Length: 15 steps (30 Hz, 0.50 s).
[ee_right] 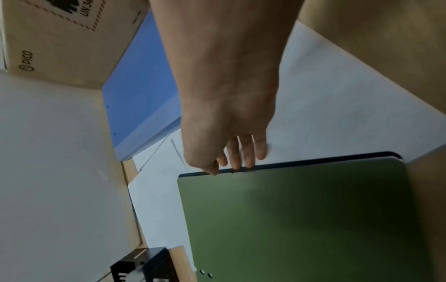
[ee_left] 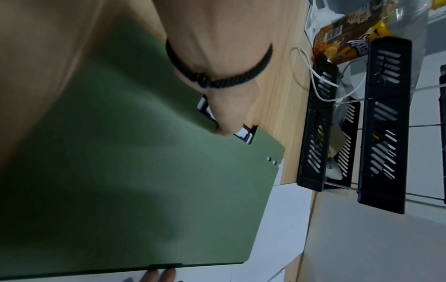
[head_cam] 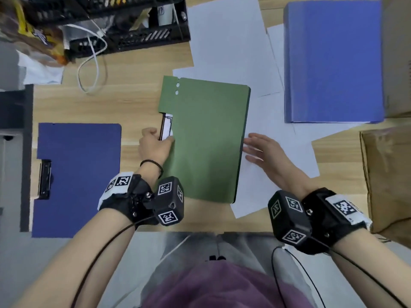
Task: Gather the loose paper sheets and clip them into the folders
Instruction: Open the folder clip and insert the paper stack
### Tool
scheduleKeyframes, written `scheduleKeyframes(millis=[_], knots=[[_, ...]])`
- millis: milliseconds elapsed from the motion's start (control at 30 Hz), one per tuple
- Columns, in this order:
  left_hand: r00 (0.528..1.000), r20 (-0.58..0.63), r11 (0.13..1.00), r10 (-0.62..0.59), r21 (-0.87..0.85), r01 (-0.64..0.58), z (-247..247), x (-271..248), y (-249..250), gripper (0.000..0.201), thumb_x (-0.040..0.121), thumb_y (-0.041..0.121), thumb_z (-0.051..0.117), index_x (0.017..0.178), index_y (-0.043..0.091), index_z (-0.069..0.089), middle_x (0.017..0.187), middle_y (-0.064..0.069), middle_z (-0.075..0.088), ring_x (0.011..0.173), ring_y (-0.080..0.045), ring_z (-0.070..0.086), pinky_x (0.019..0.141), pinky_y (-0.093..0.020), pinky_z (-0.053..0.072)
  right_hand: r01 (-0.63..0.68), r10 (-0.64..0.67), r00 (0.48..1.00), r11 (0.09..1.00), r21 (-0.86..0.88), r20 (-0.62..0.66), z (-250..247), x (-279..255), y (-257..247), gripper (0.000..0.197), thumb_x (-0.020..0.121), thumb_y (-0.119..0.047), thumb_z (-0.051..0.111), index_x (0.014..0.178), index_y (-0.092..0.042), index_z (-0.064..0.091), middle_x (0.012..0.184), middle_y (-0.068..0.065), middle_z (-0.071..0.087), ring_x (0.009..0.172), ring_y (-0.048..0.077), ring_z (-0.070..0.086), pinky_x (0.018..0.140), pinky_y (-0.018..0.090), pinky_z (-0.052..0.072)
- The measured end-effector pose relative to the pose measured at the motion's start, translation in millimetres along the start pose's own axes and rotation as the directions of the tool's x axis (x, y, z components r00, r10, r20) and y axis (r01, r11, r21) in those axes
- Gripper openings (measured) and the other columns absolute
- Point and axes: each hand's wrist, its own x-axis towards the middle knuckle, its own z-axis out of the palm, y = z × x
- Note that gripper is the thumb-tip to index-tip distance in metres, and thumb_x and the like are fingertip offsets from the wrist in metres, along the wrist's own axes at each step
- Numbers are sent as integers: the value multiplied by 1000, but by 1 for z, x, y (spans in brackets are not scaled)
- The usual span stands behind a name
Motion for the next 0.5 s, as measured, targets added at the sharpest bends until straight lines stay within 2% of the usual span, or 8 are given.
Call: scheduleKeyframes(millis=[67,100,167,233,333,400,500], knots=[[999,38,997,3,-78,0,-5,4,-1,46,73,31,72,114,17,57,111,-1,63,99,-20,61,85,-32,53,31,-31,999,1000,7,-22,10,-4,3,15,98,-16,52,111,-19,59,105,-3,66,98,14,62,96,34,47],[997,74,992,4,-123,5,-7,5,-1,38,75,28,72,110,17,60,104,1,64,93,-17,60,76,-26,52,45,-45,998,999,-5,-33,16,-6,4,18,98,-17,51,114,-17,59,102,-5,67,96,12,62,92,32,47],[981,192,976,24,-218,19,-12,4,1,19,80,23,70,97,16,65,87,0,63,76,-15,58,56,-15,47,54,-56,997,998,-45,-58,26,-9,6,28,98,-22,52,124,-14,57,112,-3,66,105,12,61,88,30,48],[951,300,952,77,-306,19,-18,-5,3,5,85,21,66,88,18,63,79,2,61,65,-10,55,47,-9,42,59,-66,994,995,-75,-85,36,-10,8,33,96,-26,54,127,-16,56,129,1,61,122,15,54,83,29,50],[914,351,922,203,-383,-57,-30,-14,5,9,93,24,59,90,16,62,81,-1,58,67,-13,51,53,-18,42,57,-69,991,993,-105,-113,45,-15,9,32,95,-27,55,124,-16,57,131,1,58,124,16,51,78,28,49],[895,342,902,287,-411,-133,-40,-17,6,19,95,28,56,89,11,60,79,-5,50,69,-16,42,56,-25,33,56,-71,991,990,-131,-110,51,-23,9,27,96,-26,55,121,-17,57,125,1,59,118,16,53,78,29,47],[877,309,881,367,-418,-221,-57,-16,8,40,95,34,54,90,-5,59,77,-7,40,71,-15,35,61,-28,24,77,-109,986,968,-237,-126,53,-39,12,32,97,-24,55,127,-17,49,123,0,57,110,14,53,87,30,41]])
